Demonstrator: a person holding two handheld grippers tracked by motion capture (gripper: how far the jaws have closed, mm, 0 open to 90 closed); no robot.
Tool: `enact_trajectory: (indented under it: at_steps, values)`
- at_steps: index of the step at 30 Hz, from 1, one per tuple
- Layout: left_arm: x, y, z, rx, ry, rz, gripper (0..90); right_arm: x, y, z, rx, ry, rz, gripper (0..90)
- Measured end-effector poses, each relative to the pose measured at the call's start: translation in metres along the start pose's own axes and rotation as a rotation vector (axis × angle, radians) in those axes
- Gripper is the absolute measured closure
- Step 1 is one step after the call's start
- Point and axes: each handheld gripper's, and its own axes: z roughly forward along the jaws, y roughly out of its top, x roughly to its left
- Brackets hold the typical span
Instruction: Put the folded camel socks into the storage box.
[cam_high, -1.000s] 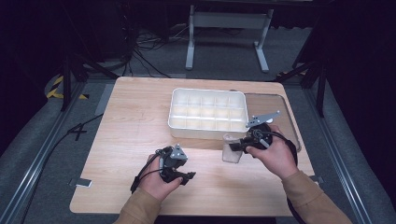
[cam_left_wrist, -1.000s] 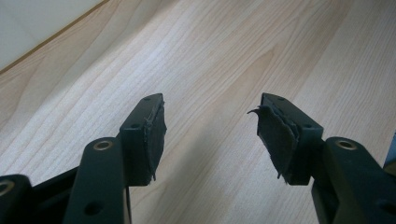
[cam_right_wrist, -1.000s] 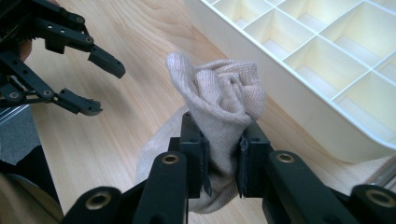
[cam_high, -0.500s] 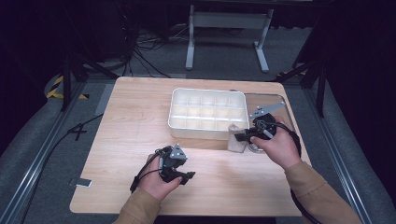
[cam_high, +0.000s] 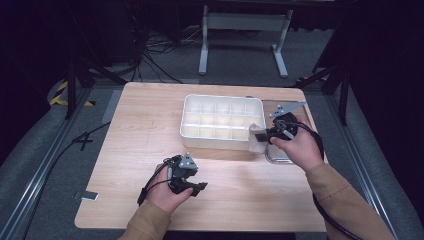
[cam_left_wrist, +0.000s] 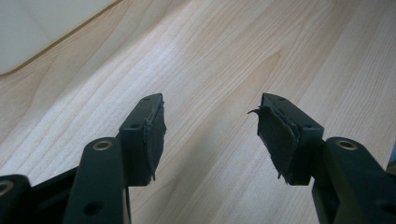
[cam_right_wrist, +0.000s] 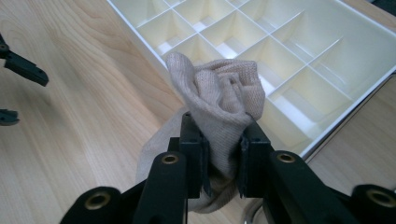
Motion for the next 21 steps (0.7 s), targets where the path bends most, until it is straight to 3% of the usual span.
enact_trajectory:
  at_steps: [9, 16, 21]
  values:
    - [0.001, -0.001, 0.0, -0.003, 0.001, -0.009, 42.0, -0.019, 0.008, 0.004, 0.005, -0.051, -0.032, 75.4]
    - [0.003, -0.002, -0.001, -0.004, 0.0, -0.015, 41.9, -0.024, 0.017, 0.009, 0.044, -0.091, -0.094, 75.1]
    - [0.005, -0.005, -0.003, 0.0, 0.008, -0.019, 41.8, -0.027, 0.022, 0.014, 0.064, -0.091, -0.118, 75.1]
